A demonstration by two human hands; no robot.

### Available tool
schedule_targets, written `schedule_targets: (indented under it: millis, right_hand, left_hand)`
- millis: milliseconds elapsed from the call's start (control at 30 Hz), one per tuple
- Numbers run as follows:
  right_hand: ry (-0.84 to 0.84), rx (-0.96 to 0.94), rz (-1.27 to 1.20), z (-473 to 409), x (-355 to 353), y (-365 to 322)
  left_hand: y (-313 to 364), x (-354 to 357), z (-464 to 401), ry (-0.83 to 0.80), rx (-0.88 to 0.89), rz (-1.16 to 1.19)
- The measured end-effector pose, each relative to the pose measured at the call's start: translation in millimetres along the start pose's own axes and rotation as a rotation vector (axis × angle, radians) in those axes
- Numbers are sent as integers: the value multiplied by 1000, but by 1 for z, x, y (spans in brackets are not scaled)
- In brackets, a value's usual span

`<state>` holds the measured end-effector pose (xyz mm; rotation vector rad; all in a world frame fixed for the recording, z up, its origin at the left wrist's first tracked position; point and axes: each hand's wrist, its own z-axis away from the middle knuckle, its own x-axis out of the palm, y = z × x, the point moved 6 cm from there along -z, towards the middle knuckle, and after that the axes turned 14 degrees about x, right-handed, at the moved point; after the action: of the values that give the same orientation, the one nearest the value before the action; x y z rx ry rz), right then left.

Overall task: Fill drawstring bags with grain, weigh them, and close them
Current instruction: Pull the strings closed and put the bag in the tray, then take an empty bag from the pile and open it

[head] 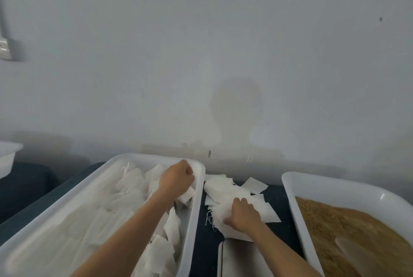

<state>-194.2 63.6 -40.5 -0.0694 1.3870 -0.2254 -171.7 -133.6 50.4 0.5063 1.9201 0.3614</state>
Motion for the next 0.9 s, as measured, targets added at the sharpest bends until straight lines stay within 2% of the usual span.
schedule_targets:
  millis: [167,267,500,633,767,900]
  right_hand:
    - [73,11,66,5,15,-2]
    - [109,-17,103,8,8,-7]
    - [312,-88,27,25,-46,5]
    - [413,-204,-223,49,-116,35]
    - [309,-300,-373,71,-159,90]
    - [224,-212,-571,76,-161,166]
  left_hand:
    - [10,30,5,-71,22,31]
    - [8,36,11,-53,20,57]
    - [20,32,10,-34,61,89]
    - [65,43,8,-102,178,373]
    - [142,59,15,-239,293,670]
    - [215,82,33,-325,348,886]
